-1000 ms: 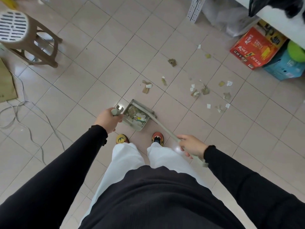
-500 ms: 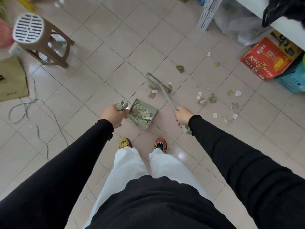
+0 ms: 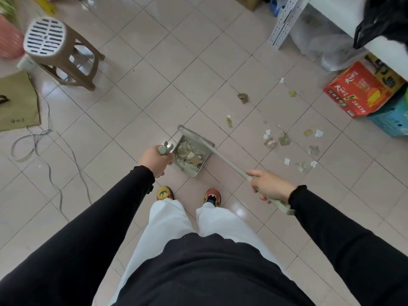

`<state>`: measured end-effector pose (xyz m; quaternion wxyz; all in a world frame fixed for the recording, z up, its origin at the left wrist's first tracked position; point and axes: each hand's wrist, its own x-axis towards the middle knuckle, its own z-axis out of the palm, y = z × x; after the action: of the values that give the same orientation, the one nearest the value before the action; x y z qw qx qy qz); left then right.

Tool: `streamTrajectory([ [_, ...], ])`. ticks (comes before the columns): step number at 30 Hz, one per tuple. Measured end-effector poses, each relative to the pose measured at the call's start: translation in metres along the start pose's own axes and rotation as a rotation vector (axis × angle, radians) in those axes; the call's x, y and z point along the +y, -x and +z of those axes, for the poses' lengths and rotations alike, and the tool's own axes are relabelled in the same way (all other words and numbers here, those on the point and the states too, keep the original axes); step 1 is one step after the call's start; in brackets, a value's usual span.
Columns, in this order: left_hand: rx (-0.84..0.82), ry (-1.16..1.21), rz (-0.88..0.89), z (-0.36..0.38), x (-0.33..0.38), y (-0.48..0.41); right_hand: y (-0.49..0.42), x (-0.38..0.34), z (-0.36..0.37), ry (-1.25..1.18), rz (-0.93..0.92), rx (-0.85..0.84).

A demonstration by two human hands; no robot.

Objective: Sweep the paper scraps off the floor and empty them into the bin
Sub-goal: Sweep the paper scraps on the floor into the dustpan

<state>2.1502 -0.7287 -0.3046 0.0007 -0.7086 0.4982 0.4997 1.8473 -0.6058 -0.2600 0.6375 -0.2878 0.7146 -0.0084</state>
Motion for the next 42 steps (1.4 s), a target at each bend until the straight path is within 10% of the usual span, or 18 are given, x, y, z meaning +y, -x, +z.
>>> streamTrajectory([
  [15, 0.002, 0.041, 0.016, 0.007, 0.0, 0.006, -0.005, 0.029, 0.006, -0.1, 0.014, -0.039],
  [30, -0.055, -0.018, 0.083, 0.043, 0.064, -0.008, -0.089, 0.007, -0.121, -0.256, -0.035, 0.343],
  [42, -0.065, -0.049, 0.08, 0.081, 0.094, -0.021, -0.195, -0.014, -0.174, 0.035, 0.104, 0.322],
])
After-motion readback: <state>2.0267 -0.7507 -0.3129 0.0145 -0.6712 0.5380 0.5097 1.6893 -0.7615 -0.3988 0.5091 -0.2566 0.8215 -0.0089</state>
